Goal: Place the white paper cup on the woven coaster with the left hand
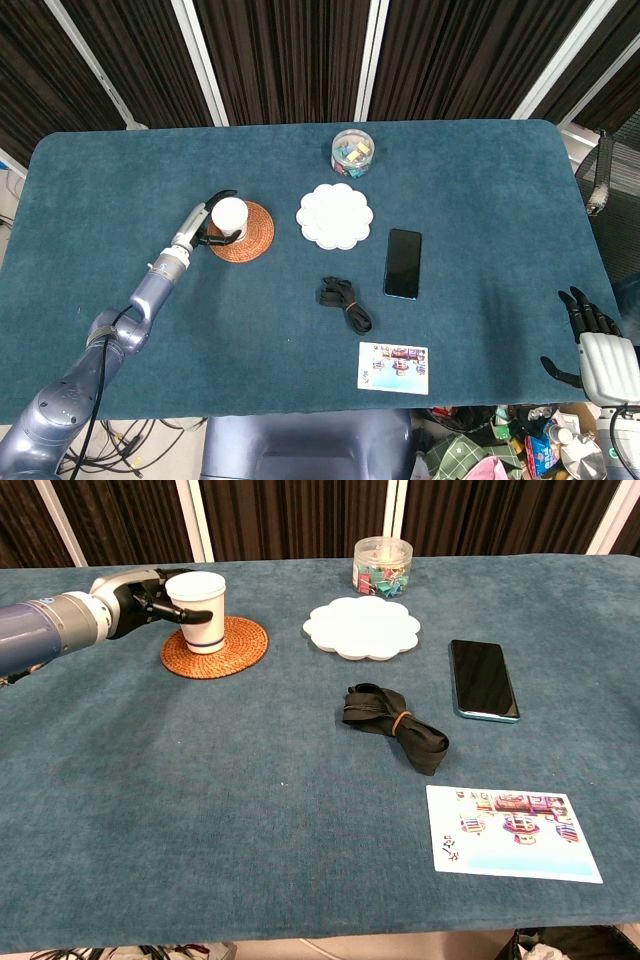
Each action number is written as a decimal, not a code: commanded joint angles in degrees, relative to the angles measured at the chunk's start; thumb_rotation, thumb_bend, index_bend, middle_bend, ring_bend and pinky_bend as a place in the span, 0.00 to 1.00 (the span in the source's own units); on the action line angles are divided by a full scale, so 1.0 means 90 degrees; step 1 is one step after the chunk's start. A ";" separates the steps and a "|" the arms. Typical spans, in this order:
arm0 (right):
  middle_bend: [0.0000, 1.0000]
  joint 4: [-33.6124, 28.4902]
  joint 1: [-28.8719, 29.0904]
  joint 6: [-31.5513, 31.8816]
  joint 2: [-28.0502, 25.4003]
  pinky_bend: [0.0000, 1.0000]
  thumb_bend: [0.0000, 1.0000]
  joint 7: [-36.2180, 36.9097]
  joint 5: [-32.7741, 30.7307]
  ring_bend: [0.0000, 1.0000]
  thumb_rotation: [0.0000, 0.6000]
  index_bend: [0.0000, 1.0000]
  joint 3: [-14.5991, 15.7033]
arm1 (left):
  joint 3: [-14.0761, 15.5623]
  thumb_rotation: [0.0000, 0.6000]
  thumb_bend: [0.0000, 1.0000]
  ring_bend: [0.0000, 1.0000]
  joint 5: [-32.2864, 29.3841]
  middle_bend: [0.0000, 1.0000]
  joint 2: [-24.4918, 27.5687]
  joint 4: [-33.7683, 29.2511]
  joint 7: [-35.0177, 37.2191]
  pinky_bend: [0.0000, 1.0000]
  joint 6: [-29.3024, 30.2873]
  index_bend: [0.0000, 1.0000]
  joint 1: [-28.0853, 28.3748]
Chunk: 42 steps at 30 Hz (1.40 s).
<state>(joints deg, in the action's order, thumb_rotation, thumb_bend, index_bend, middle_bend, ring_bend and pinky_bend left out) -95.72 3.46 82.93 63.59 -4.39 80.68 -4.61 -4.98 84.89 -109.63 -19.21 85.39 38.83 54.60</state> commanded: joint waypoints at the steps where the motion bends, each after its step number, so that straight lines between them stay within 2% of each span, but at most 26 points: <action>1: 0.02 -0.0007 -0.0001 -0.0012 0.0003 0.18 0.11 -0.0015 -0.0030 0.11 1.00 0.06 -0.0004 | 0.0141 1.00 0.11 0.00 0.0121 0.07 0.0079 -0.0101 -0.0018 0.00 -0.0063 0.01 -0.0008; 10: 0.02 -0.0032 -0.0005 -0.0005 -0.0003 0.18 0.11 -0.0013 -0.0054 0.11 1.00 0.06 -0.0018 | 0.0385 1.00 0.07 0.00 0.0324 0.00 0.0448 -0.0385 -0.0104 0.00 -0.0053 0.00 -0.0023; 13: 0.02 -0.0035 -0.0009 0.0011 -0.0006 0.18 0.11 0.0002 -0.0035 0.11 1.00 0.06 -0.0017 | 0.0415 1.00 0.06 0.00 0.0355 0.00 0.0724 -0.0669 -0.0132 0.00 0.0220 0.00 -0.0140; 18: 0.02 -0.0032 -0.0007 0.0011 0.0000 0.18 0.11 -0.0003 -0.0007 0.11 1.00 0.06 -0.0004 | 0.0398 1.00 0.07 0.00 0.0297 0.00 0.1381 -0.1237 -0.0891 0.00 0.0755 0.00 -0.0466; 22: 0.02 -0.0036 -0.0013 0.0044 0.0017 0.18 0.11 -0.0048 0.0020 0.11 1.00 0.06 0.0001 | 0.0486 1.00 0.07 0.00 0.0286 0.00 0.2141 -0.2092 -0.2096 0.00 0.1082 0.00 -0.0785; 27: 0.02 -0.0038 -0.0030 0.0095 0.0036 0.18 0.11 -0.0111 0.0035 0.11 1.00 0.06 0.0001 | 0.0351 1.00 0.06 0.00 -0.0092 0.00 0.3415 -0.3946 -0.3999 0.00 0.1609 0.00 -0.1305; 31: 0.02 -0.0023 -0.0037 0.0146 0.0063 0.18 0.11 -0.0144 0.0040 0.11 1.00 0.06 -0.0019 | 0.0201 1.00 0.07 0.00 -0.0553 0.00 0.4364 -0.5493 -0.5953 0.00 0.2522 0.00 -0.1962; 36: 0.02 0.0016 -0.0041 0.0204 0.0094 0.18 0.11 -0.0168 0.0064 0.11 1.00 0.06 -0.0040 | 0.0234 1.00 0.07 0.00 -0.1130 0.00 0.5198 -0.7287 -0.8064 0.00 0.3795 0.00 -0.2941; 39: 0.02 0.0047 -0.0044 0.0256 0.0110 0.18 0.11 -0.0159 0.0124 0.11 1.00 0.06 -0.0043 | 0.0325 1.00 0.07 0.00 -0.1178 0.00 0.5498 -0.7954 -0.8556 0.00 0.4418 0.00 -0.3420; 42: 0.02 0.0086 -0.0043 0.0298 0.0136 0.18 0.11 -0.0161 0.0193 0.11 1.00 0.06 -0.0038 | 0.0484 1.00 0.07 0.00 -0.0991 0.00 0.5665 -0.8313 -0.8662 0.00 0.4981 0.00 -0.3880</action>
<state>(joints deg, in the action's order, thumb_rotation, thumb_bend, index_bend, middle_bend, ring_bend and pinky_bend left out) -94.99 3.07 85.56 64.76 -5.84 82.36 -4.97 -1.88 77.01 -63.59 -87.92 11.71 76.36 26.31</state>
